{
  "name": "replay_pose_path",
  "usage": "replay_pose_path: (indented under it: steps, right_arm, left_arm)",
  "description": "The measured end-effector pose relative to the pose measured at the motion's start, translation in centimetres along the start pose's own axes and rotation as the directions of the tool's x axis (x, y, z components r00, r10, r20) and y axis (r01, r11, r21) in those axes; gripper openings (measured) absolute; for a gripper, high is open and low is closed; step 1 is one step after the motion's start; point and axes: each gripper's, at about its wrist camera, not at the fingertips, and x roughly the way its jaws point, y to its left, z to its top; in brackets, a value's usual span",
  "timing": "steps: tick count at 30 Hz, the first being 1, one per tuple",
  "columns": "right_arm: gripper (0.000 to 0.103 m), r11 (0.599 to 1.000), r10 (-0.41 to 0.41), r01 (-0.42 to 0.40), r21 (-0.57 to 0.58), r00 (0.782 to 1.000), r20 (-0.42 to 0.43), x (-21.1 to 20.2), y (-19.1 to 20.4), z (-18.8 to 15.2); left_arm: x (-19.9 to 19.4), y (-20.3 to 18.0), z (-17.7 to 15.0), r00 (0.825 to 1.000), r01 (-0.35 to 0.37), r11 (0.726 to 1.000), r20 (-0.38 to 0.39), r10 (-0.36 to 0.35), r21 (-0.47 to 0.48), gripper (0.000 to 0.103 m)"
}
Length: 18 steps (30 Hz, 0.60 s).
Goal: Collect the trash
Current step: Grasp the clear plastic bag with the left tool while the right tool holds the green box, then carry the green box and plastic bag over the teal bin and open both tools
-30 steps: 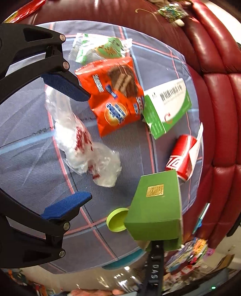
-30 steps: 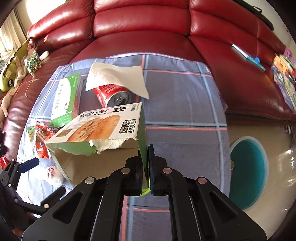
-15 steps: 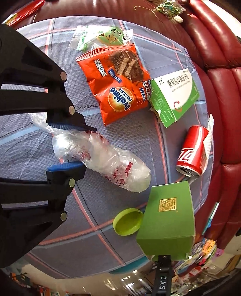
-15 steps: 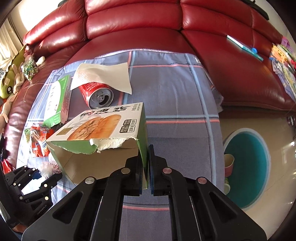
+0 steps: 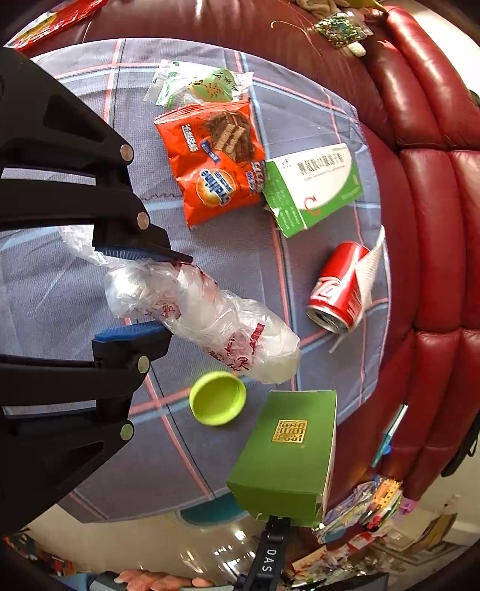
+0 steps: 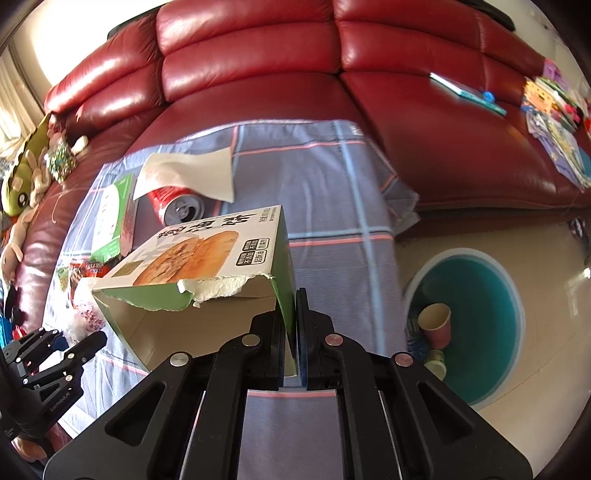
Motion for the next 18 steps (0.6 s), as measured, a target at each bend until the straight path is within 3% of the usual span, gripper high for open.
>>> replay_pose_path:
  steps: [10, 18]
  right_arm:
    - [0.006, 0.997, -0.023, 0.019, 0.072, 0.999, 0.045, -3.6, -5.6, -1.8]
    - [0.006, 0.990, -0.055, 0.042, 0.137, 0.994, 0.090, -7.2, -11.2, -3.4]
  left_arm:
    - [-2.3, -4.7, 1.2, 0.999, 0.019, 0.999, 0.046, -0.020, 0.033, 0.028]
    - [-4.0, -10.3, 1.9, 0.996, 0.051, 0.991, 0.069, -0.060, 0.122, 0.028]
